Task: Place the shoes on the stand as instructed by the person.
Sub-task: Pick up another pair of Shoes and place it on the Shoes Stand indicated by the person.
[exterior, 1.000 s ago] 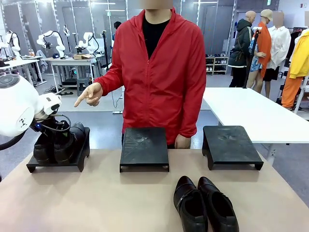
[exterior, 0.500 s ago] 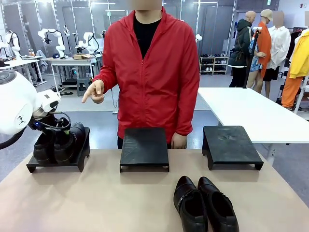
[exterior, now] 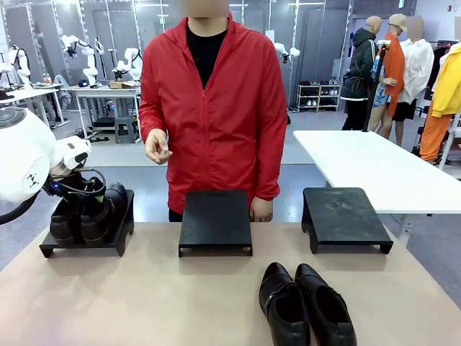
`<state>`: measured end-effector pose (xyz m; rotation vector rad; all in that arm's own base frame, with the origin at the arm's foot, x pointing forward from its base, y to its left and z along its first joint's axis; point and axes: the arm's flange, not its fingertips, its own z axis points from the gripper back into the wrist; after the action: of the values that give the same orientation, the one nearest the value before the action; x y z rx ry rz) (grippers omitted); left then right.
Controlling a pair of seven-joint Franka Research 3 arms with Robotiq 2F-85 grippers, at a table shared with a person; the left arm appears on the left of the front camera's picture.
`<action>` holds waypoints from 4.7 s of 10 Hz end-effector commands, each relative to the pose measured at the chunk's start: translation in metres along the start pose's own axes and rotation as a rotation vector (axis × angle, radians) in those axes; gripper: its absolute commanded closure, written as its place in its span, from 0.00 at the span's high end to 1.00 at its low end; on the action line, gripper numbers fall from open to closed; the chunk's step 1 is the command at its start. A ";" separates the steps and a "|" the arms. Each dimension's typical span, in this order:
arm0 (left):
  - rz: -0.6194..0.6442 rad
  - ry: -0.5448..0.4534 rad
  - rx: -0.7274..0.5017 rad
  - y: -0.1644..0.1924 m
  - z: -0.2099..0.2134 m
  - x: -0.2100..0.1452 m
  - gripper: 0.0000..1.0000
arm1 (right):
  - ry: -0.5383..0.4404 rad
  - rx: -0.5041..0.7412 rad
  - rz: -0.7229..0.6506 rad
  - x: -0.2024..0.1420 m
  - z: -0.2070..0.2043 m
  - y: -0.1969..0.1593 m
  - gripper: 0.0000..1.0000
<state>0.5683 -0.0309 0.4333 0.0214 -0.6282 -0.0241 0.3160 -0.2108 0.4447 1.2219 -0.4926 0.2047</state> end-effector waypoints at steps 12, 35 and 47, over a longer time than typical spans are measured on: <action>0.288 0.329 -0.695 0.161 0.224 -0.065 1.00 | -0.008 0.008 0.016 0.001 0.001 0.000 1.00; 0.460 0.241 -1.226 0.266 0.168 -0.213 1.00 | -0.008 0.008 0.016 0.001 0.001 0.000 1.00; 0.460 0.241 -1.226 0.266 0.168 -0.213 1.00 | 0.002 0.000 -0.002 0.000 -0.001 -0.001 1.00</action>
<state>0.3055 0.2413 0.4496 -1.2823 -0.2839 0.0569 0.3167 -0.2105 0.4441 1.2219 -0.4893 0.2045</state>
